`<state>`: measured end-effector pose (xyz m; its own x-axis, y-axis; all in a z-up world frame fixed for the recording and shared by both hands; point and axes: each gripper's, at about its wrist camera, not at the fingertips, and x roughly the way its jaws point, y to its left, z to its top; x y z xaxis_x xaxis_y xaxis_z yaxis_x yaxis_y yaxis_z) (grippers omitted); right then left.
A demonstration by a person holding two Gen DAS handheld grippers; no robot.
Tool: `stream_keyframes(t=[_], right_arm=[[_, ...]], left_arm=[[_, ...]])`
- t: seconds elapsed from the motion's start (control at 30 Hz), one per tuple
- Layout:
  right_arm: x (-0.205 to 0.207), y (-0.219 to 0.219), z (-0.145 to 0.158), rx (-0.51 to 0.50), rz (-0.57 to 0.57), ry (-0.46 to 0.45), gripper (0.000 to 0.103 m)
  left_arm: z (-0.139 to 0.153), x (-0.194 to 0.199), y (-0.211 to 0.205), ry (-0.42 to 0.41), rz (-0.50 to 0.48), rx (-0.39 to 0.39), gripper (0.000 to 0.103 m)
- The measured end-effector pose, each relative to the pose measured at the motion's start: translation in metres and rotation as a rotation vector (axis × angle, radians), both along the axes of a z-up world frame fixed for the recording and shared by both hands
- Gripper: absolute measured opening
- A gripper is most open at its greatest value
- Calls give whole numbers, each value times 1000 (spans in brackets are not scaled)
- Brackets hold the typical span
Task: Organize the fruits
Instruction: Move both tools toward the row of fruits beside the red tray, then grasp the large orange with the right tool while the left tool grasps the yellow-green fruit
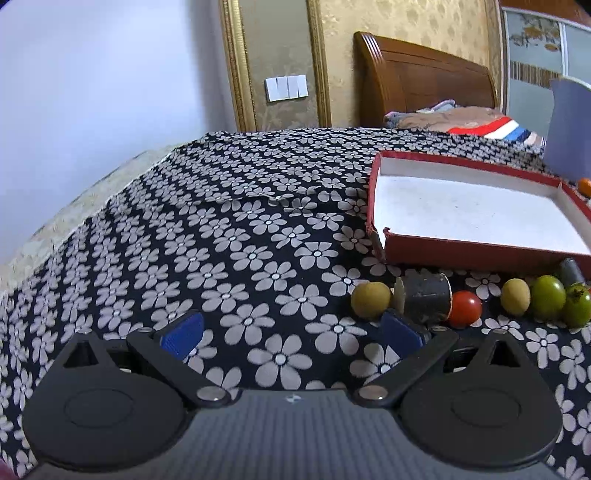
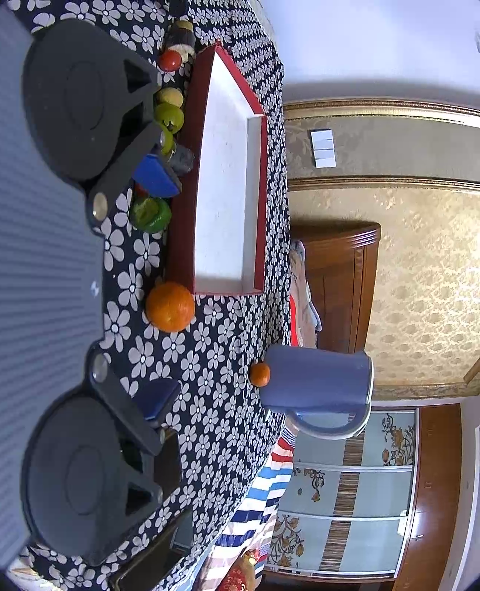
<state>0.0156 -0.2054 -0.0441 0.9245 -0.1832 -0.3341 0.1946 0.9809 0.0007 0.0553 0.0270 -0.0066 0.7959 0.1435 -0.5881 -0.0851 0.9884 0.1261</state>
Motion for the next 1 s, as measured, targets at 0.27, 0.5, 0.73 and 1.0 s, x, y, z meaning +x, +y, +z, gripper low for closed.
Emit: stream_keyframes(t=[0.27,0.5,0.73,1.0], right_arm=[[-1,2,3,-12,-1,-17,103],[0,1,3,-19,1,-21,103],[6,-3,3,-30,5,-5,103],[21,-21,-4,-58,9,70,100]], left_arm=[[-7,16,-15,38,-28,28,103],[-13,25,-16,41,-18,54,103],[-15,31,-11,54,-37,-10,103],[-15,36,-12,60,-24,-17,102]])
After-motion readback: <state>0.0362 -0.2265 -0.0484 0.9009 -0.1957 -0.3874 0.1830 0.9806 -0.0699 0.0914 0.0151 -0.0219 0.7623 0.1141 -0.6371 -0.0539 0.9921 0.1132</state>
